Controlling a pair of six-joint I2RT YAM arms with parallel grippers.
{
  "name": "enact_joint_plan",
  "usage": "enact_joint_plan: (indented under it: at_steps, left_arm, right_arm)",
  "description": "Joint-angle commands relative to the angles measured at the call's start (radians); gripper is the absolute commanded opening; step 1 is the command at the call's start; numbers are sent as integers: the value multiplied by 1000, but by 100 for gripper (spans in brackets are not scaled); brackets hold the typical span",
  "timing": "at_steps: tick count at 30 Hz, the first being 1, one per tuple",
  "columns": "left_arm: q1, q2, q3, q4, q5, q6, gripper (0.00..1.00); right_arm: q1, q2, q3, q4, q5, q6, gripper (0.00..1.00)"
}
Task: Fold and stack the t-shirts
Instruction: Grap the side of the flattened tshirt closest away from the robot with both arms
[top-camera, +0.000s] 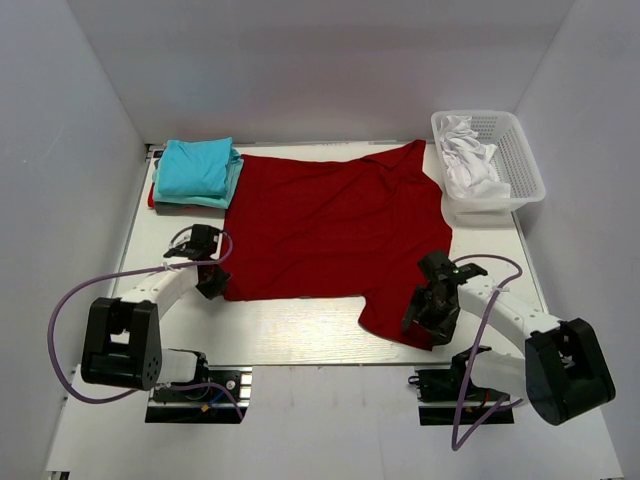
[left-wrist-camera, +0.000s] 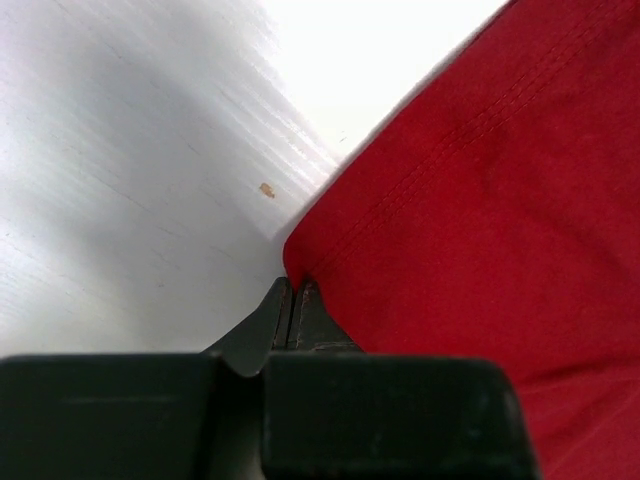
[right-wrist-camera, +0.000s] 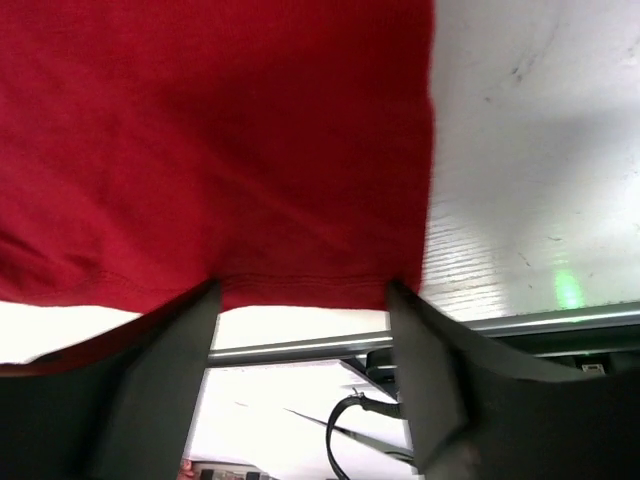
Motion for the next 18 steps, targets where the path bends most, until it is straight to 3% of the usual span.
enact_joint_plan:
  at_steps: [1, 4, 5, 7, 10, 11, 18]
  left_arm:
    - [1, -17, 26, -31, -7, 7, 0]
    - [1, -38, 35, -44, -16, 7, 0]
    - [1, -38, 35, -53, -16, 7, 0]
    - [1, -47, 35, -79, -2, 7, 0]
    - [1, -56, 68, -129, 9, -2, 0]
    - [1, -56, 79, -157, 30, -2, 0]
    - [1, -75, 79, -223, 67, -2, 0]
  right_arm:
    - [9, 38, -13, 53, 10, 27, 69]
    - [9, 49, -1, 40, 24, 24, 56]
    - [9, 37, 8, 25, 32, 34, 47]
    - [12, 8, 19, 2, 35, 38, 43]
    - [12, -37, 66, -53, 66, 54, 26]
    - [15, -45, 74, -100, 59, 68, 0]
    - [12, -106, 189, -320, 72, 62, 0]
